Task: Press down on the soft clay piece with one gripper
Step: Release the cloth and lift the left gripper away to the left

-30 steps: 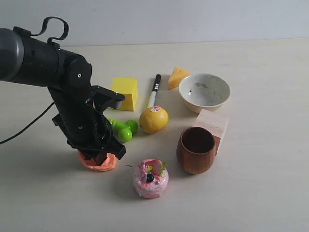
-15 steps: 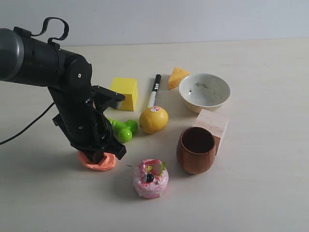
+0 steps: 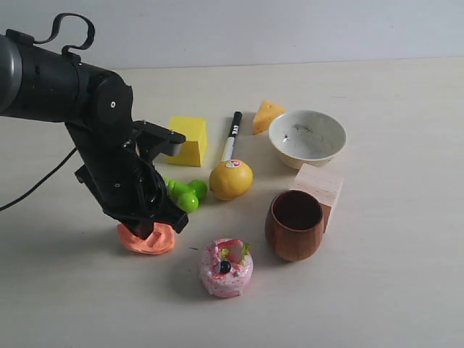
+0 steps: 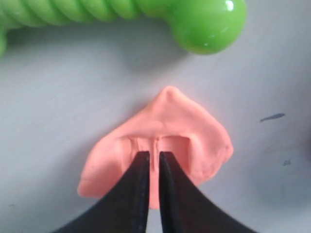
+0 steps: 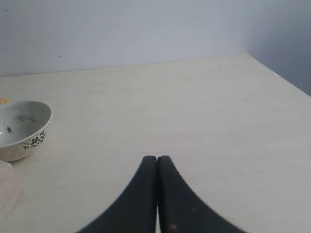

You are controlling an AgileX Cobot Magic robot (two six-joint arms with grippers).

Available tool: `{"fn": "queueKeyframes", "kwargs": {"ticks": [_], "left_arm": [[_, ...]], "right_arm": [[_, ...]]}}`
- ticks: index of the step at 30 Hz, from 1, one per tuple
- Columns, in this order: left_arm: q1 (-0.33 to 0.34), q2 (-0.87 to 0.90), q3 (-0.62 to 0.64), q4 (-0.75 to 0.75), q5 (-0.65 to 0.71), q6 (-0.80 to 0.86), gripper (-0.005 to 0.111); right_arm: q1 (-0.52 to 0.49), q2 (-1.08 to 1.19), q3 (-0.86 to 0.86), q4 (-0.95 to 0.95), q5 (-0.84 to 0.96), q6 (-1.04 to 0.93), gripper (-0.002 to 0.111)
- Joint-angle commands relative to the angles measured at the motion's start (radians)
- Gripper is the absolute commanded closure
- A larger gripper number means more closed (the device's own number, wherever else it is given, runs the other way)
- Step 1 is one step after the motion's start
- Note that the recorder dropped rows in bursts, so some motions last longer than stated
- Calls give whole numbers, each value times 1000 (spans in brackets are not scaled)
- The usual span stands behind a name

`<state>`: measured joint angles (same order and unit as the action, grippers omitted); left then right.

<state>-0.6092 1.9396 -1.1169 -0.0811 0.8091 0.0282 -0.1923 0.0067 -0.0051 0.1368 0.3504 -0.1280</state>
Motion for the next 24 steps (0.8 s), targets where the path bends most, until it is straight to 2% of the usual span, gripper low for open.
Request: {"fn": "queueKeyframes", "kwargs": {"ticks": [1, 2, 4, 16, 20, 24], "left_arm": [[2, -78, 64, 26, -129, -93, 98], [2, -143, 119, 26, -221, -93, 101], [2, -265, 190, 26, -298, -86, 107], [2, -790, 350, 35, -315, -161, 107], [2, -914, 360, 81, -317, -161, 107], [2, -996, 360, 203, -322, -152, 107]], "right_arm": [[-4, -7, 5, -5, -12, -2, 108], [-4, -7, 5, -5, -12, -2, 108], [-4, -7, 5, -5, -12, -2, 108], [-4, -7, 5, -5, -12, -2, 108], [-4, -7, 5, -5, -12, -2, 108], [-4, -7, 5, -5, -12, -2, 108]]}}
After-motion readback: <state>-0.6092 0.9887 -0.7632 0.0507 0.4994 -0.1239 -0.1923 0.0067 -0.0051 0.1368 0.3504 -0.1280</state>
